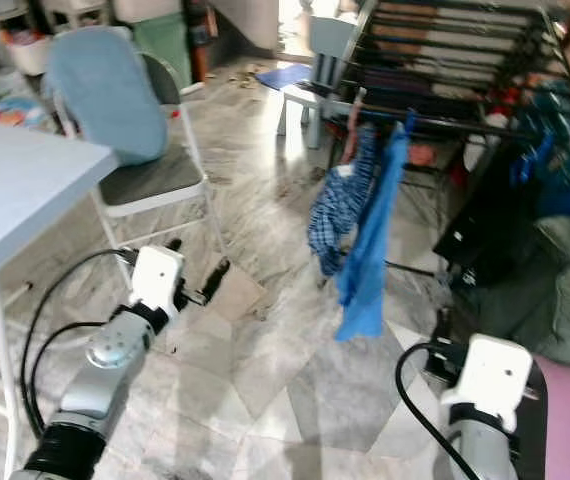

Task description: Hang hanger

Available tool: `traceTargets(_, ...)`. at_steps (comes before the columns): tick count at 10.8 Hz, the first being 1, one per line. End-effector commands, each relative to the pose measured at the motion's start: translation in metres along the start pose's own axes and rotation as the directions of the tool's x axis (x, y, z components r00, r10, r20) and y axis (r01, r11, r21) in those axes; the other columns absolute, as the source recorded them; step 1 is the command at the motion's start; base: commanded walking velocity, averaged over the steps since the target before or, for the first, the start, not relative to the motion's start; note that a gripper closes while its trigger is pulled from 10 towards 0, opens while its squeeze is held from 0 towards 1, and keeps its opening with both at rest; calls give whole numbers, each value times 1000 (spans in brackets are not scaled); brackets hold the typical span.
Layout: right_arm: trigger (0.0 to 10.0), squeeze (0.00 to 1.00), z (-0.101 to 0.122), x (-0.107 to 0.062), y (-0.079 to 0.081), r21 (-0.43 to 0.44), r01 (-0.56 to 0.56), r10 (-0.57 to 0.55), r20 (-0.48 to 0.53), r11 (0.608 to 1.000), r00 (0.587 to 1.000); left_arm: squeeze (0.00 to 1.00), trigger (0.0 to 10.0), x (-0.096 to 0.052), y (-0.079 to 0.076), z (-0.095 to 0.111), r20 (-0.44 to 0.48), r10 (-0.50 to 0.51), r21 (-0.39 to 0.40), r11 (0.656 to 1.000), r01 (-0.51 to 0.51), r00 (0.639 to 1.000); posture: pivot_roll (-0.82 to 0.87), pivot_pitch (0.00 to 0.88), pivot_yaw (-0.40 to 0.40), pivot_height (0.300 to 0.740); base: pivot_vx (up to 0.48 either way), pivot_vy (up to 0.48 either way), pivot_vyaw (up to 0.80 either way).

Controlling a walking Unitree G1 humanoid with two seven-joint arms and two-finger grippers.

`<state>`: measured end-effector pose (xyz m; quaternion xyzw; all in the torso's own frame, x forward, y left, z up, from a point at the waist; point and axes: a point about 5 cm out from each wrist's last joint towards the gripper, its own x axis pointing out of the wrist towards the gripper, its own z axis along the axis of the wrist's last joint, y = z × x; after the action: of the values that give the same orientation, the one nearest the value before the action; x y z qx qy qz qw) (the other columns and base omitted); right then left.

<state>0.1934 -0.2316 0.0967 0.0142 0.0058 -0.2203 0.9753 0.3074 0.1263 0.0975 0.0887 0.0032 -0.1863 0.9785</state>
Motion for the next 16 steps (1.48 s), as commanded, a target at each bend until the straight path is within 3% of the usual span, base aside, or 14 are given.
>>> traceTargets(1, 10000, 0, 8, 1, -3, -4, 22, -22, 29, 1000, 999, 0, 10000, -3, 9, 3, -5, 17, 0, 1000, -17, 1000, 6, 0, 10, 740, 0, 0, 0)
traceTargets(4, 10000, 0, -3, -14, -10, 5, 64, -64, -35, 998, 997, 0, 10000, -13, 9, -8, -75, 15, -23, 1000, -16, 997, -2, 0, 7, 740, 0, 0, 0)
traceTargets(7, 10000, 0, -7, -21, -1, 17, 50, -49, -61, 999, 997, 0, 10000, -5, 10, -3, -72, 6, -47, 999, -9, 997, -12, 0, 5, 740, 0, 0, -538)
traceTargets(9, 10000, 0, -7, -24, -2, 16, 51, -50, -63, 999, 997, 0, 10000, -7, 9, -3, -81, 7, -63, 998, -12, 997, -13, 0, 10, 740, 0, 0, 0)
traceTargets(11, 10000, 0, -7, -27, -4, 20, 56, -55, -66, 998, 996, 0, 10000, -15, 6, 6, -38, -25, -31, 999, 23, 999, -4, 0, 12, 740, 0, 0, 0)
traceTargets(13, 10000, 0, -6, -20, 0, 31, 43, -41, -59, 999, 997, 0, 10000, -7, -6, 16, 3, -56, -30, 998, 56, 998, -2, 0, 11, 740, 0, 131, 0)
traceTargets(16, 10000, 0, -1, -17, 2, 29, 22, -21, -44, 999, 999, 0, 10000, 2, -6, 17, -12, -29, -67, 997, 28, 1000, -6, 0, -1, 740, 0, 472, -592)
